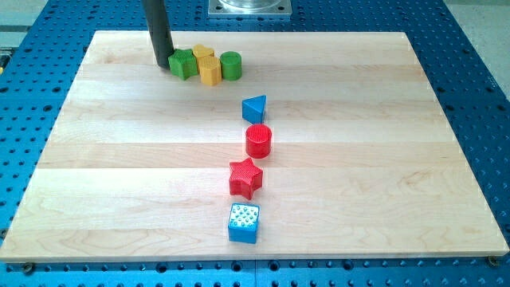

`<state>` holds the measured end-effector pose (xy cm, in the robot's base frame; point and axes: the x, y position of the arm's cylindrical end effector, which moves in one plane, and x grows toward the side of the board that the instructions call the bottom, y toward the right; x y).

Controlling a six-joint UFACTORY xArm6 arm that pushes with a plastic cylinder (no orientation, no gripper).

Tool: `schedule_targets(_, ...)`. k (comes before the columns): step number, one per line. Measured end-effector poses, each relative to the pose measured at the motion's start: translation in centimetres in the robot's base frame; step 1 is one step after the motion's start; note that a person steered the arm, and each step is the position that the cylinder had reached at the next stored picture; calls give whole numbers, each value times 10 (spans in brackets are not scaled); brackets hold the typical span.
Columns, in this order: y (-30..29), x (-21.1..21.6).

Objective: Slightly push the heart towards the down

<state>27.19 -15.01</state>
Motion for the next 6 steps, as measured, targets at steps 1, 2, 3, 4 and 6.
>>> schedule_targets(1, -4, -41)
schedule_targets(2, 54, -47)
schedule_targets(3, 72, -36)
schedule_targets(4, 57, -6)
schedule_targets(6, 119, -63)
